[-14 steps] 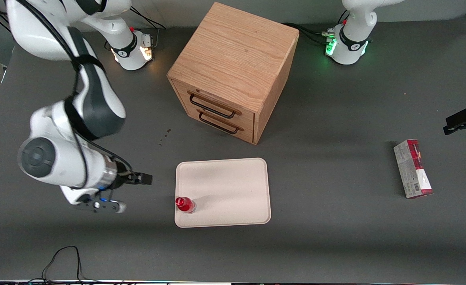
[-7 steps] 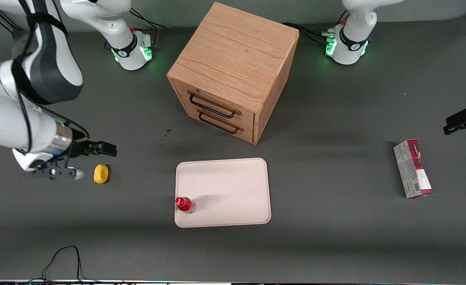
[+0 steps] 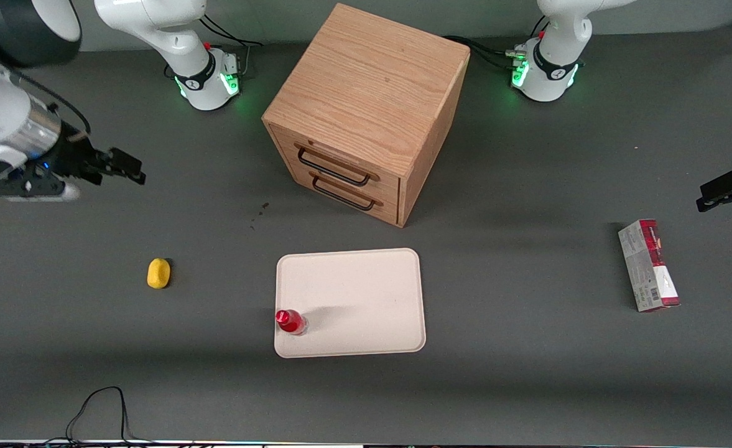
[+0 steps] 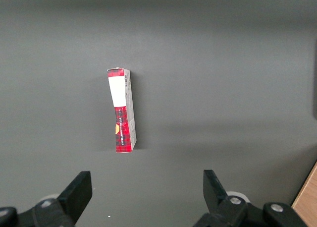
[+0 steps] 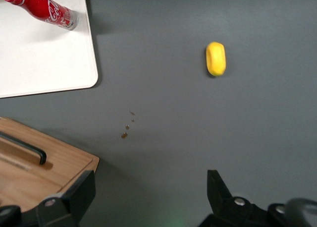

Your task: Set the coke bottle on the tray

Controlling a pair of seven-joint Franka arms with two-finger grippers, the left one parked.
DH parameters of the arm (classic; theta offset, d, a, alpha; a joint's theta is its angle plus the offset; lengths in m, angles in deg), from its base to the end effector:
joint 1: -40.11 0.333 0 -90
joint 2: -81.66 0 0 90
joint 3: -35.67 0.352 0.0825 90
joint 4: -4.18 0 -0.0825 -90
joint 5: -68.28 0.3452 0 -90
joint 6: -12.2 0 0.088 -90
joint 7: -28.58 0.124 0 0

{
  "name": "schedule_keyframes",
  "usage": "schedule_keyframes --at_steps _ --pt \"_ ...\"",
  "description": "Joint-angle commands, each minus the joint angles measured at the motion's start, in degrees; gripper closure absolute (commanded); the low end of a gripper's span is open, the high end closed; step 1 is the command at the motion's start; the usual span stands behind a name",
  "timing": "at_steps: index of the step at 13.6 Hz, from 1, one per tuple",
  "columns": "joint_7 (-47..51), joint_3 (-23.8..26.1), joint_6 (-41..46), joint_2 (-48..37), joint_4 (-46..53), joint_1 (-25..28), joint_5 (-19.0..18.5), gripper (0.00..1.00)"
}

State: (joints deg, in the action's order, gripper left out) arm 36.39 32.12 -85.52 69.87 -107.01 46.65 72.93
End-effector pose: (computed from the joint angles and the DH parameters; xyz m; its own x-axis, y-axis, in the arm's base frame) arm 0.4464 0.0296 0.5932 0.9948 -0.0927 -0.0426 -0.0961 -0.9915 -0.0876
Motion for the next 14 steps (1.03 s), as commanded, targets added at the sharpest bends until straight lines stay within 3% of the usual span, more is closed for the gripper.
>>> schedule_keyframes --at_steps 1,8,11,14 --pt "-1.7 -2.3 3.8 -0.7 3.9 -0.6 1.2 0.00" --pt "-3.9 -1.4 5.1 4.8 9.9 -3.2 0.8 0.00" --pt "-5.5 1.7 8.3 4.7 10.6 -4.2 -2.3 0.00" --pt "-5.6 1.7 8.9 4.7 11.7 -4.3 -2.4 0.00"
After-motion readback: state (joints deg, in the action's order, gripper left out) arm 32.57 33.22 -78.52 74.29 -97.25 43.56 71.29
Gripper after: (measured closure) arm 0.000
